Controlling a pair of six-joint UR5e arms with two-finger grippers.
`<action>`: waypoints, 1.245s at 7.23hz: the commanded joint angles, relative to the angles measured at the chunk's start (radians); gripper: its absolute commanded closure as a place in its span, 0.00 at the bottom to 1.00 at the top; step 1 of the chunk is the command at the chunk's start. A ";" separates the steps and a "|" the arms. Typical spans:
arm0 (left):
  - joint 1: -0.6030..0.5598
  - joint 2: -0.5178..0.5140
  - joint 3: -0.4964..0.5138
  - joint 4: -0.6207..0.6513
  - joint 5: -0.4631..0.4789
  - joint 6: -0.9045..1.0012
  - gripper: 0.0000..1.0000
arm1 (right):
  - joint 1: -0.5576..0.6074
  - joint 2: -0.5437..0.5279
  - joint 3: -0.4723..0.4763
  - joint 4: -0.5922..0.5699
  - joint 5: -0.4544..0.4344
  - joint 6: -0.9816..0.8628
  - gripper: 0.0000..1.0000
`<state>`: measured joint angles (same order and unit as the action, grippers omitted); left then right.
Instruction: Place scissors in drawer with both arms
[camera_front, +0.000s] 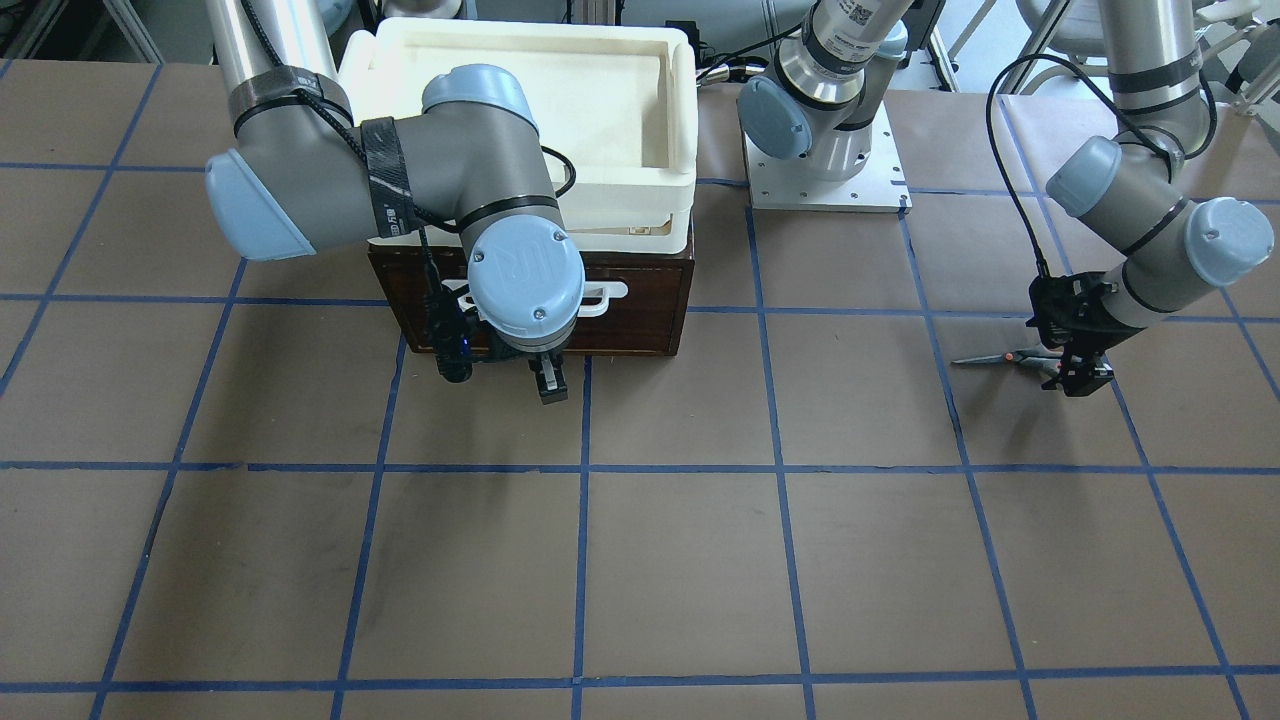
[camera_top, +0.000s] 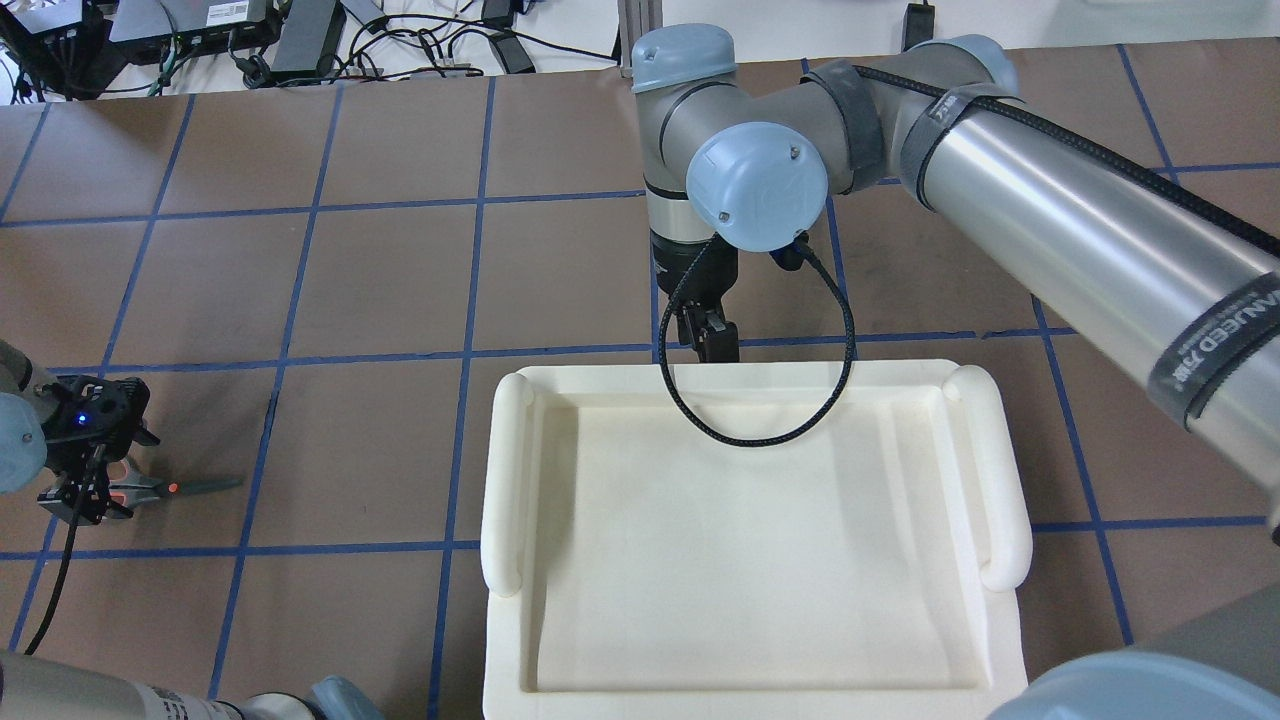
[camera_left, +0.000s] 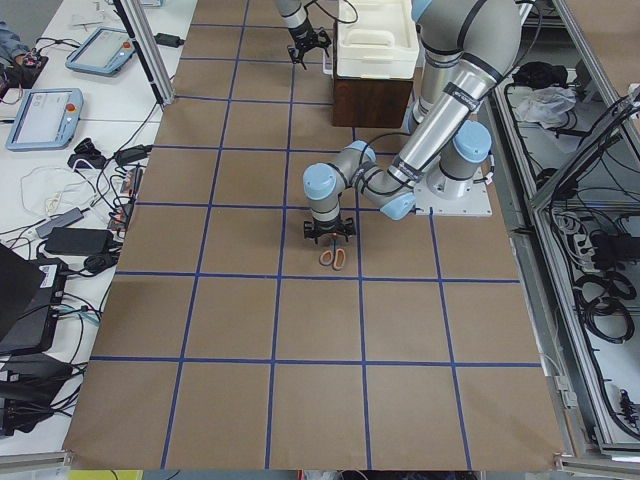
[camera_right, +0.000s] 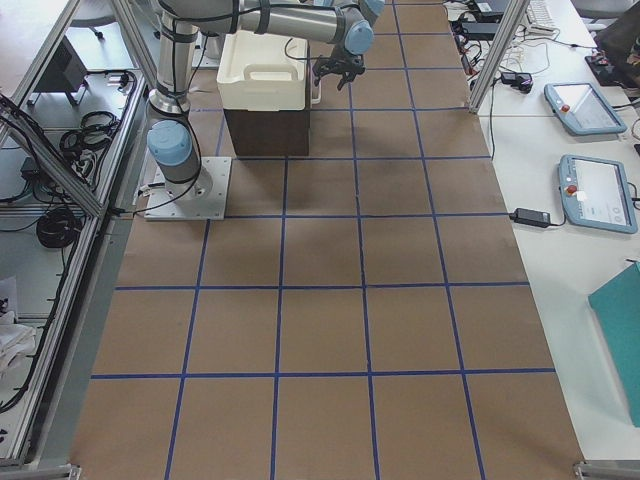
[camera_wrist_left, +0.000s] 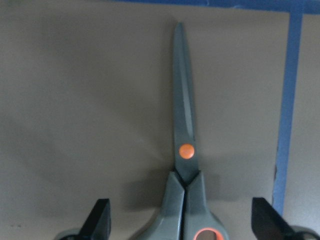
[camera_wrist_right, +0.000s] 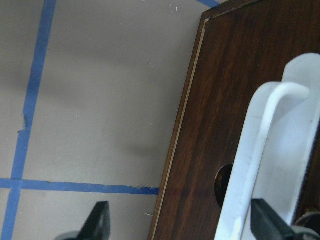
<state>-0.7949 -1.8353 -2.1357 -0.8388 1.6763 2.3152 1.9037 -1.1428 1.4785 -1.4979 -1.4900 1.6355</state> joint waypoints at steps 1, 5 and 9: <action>0.016 0.002 -0.033 0.021 -0.003 0.029 0.01 | 0.000 0.005 0.000 0.022 0.007 0.001 0.00; 0.025 0.022 -0.081 0.072 -0.001 0.049 0.01 | 0.000 0.020 0.000 0.012 0.013 -0.002 0.00; 0.052 0.013 -0.079 0.075 -0.038 0.093 0.06 | 0.000 0.035 0.000 -0.001 0.013 -0.014 0.00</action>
<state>-0.7437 -1.8190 -2.2164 -0.7646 1.6432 2.4044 1.9037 -1.1121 1.4787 -1.4910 -1.4773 1.6274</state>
